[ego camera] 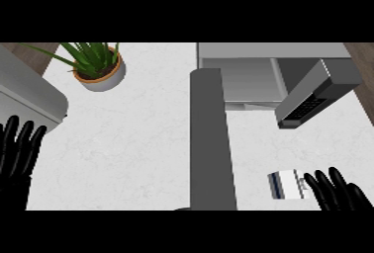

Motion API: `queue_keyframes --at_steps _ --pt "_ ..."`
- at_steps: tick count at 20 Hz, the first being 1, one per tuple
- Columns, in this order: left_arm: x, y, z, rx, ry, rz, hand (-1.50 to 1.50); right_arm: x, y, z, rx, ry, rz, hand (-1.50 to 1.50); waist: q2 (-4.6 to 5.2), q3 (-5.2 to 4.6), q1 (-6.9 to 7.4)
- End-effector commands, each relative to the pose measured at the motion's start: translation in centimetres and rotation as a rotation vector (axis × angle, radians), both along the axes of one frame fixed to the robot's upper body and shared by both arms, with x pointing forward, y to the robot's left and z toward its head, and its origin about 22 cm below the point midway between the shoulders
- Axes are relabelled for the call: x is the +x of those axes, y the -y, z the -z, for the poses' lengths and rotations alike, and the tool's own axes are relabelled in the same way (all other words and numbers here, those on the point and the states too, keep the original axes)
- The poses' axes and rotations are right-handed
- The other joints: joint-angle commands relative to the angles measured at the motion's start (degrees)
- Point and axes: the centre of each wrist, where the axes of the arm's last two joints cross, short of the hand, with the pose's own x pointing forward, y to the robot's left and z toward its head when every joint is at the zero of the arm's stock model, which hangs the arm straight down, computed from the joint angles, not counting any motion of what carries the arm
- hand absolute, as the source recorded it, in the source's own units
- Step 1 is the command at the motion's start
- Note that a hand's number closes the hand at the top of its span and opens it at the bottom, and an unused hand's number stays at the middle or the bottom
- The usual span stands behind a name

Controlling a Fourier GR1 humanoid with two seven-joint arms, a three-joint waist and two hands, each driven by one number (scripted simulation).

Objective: Pick up the milk, place it into the microwave and close the microwave

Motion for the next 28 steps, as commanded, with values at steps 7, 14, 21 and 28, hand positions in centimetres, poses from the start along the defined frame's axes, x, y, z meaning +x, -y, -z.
queue_keyframes --at_steps 7,14,21,28 --pt "-1.9 -1.2 -0.3 0.0 0.015 0.005 -1.5 2.7 1.3 5.5 -0.029 -0.075 0.088 -1.5 0.04 0.0 0.23" --pt "-1.4 -0.5 1.2 0.012 0.0 0.012 -1.5 2.3 3.4 9.2 -0.057 -0.132 0.171 -1.5 0.05 0.0 0.04" --pt "-4.6 -1.5 0.5 0.011 -0.002 0.017 -1.5 3.3 7.8 12.9 -0.069 -0.143 0.187 -1.5 0.03 0.01 0.35" --pt "-5.1 -2.6 0.3 0.005 0.002 0.027 -1.5 2.0 9.2 15.6 -0.071 -0.159 0.183 -1.5 0.01 0.01 0.3"
